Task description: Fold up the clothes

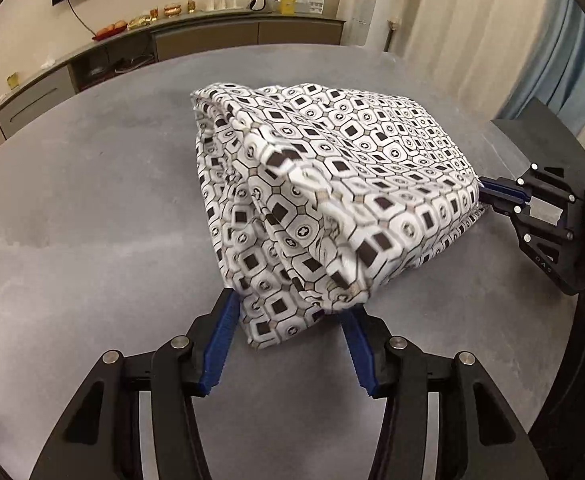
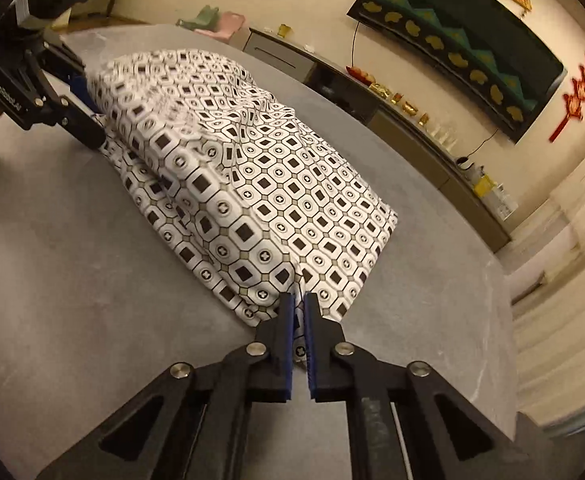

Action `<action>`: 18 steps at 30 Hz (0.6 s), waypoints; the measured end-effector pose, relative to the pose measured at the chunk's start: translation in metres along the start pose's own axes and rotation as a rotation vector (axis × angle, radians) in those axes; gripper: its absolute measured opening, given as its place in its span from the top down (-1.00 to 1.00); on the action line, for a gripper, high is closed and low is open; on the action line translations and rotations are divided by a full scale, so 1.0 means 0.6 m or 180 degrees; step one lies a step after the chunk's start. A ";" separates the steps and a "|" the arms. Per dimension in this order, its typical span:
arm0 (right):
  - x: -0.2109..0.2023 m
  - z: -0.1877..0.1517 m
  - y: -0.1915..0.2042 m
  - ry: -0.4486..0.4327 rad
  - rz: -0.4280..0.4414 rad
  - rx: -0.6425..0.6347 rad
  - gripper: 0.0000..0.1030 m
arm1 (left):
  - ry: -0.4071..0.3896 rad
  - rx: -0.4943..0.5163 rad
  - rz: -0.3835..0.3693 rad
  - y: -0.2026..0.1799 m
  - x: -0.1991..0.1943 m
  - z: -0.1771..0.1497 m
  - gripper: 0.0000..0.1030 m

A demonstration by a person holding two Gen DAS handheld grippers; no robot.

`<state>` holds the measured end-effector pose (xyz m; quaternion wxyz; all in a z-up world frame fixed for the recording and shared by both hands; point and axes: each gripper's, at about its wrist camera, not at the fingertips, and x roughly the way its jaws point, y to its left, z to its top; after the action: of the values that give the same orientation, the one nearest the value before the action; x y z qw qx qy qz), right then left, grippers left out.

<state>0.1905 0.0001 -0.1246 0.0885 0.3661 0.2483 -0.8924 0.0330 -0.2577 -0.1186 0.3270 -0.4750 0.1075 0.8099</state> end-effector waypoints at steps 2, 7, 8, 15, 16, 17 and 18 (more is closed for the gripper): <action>-0.018 -0.003 -0.020 0.0075 0.0150 0.0270 0.55 | -0.0068 0.0030 -0.0179 0.000 -0.034 0.000 0.03; -0.097 -0.010 -0.071 -0.0331 0.0567 0.1252 0.52 | -0.0478 0.0168 -0.0501 0.002 -0.138 0.018 0.00; -0.098 -0.005 -0.071 -0.0413 0.0665 0.1380 0.52 | -0.0526 0.0159 -0.0523 0.004 -0.145 0.027 -0.01; 0.029 0.015 -0.058 0.0092 0.0860 0.1745 0.55 | -0.0108 0.0042 -0.0330 0.001 -0.018 0.064 0.00; 0.043 0.009 -0.070 0.0096 0.0912 0.1896 0.61 | -0.0017 0.0010 -0.0272 0.003 0.003 0.062 0.00; 0.049 0.011 -0.073 0.0125 0.0911 0.1916 0.67 | -0.0044 -0.0026 -0.0291 0.007 0.008 0.059 -0.02; 0.055 0.015 -0.074 0.0157 0.0901 0.1917 0.72 | -0.0071 -0.0063 -0.0310 0.010 0.013 0.056 -0.03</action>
<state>0.1463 0.0348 -0.1255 0.0933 0.4282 -0.0779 -0.8955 0.0029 -0.2428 -0.1081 0.3626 -0.4738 0.0726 0.7992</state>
